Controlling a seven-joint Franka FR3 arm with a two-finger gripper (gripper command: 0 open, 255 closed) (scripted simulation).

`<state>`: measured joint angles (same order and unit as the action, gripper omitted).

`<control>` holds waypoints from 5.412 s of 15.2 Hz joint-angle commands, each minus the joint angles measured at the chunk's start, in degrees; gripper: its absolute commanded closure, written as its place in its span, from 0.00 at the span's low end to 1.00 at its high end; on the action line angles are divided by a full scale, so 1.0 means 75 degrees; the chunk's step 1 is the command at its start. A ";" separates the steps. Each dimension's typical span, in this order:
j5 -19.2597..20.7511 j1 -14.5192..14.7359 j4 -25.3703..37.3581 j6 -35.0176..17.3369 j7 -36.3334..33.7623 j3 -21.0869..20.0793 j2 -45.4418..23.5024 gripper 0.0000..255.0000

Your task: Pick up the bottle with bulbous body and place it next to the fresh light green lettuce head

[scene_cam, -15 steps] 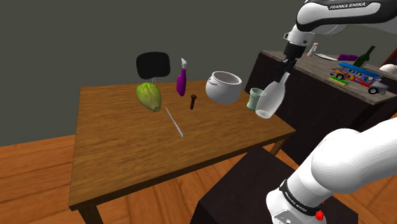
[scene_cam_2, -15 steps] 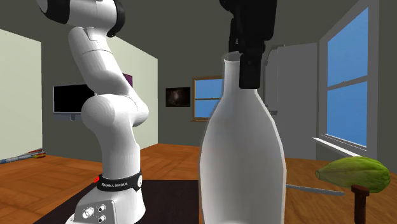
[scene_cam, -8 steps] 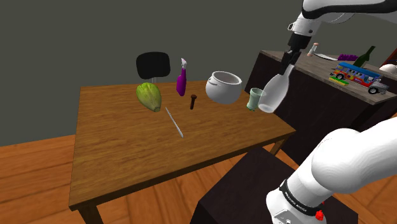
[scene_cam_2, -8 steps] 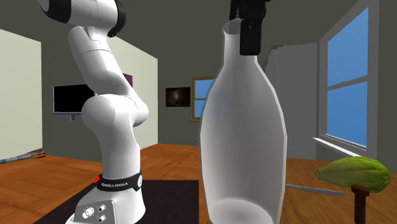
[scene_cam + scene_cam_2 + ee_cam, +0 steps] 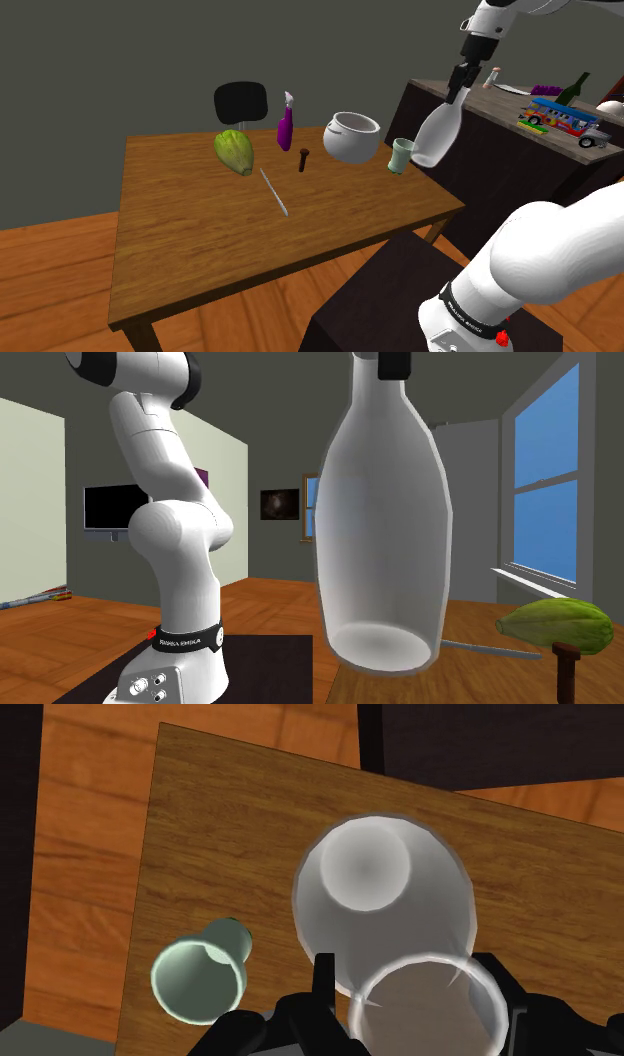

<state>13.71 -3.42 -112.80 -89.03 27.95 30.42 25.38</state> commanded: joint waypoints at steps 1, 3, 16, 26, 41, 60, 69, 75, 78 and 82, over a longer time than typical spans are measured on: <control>-0.0024 0.0014 0.0219 0.0188 0.0020 -0.0020 -0.0034 1.00; -0.0055 0.0032 0.0475 0.0385 0.0049 -0.0032 -0.0096 1.00; -0.0290 0.0155 0.2355 0.1698 0.0311 -0.0004 -0.0695 1.00; -0.0584 0.0316 0.3503 0.2330 0.0201 -0.0073 -0.1298 1.00; -0.1526 0.1123 0.3707 0.1245 -0.1817 -0.1081 -0.2870 1.00; -0.2972 0.1415 0.8950 0.1844 -0.3507 -0.1855 -0.7694 1.00; -0.2765 0.1765 0.6693 0.0379 -0.3484 -0.1811 -0.6908 1.00; -0.2708 0.1877 0.5723 -0.0370 -0.3480 -0.1810 -0.6687 1.00; -0.2694 0.1917 0.5316 -0.0714 -0.3476 -0.1813 -0.6624 1.00; -0.2686 0.1957 0.4834 -0.1150 -0.3469 -0.1819 -0.6579 1.00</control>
<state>-6.45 11.17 -75.58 -96.80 1.91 16.79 -24.12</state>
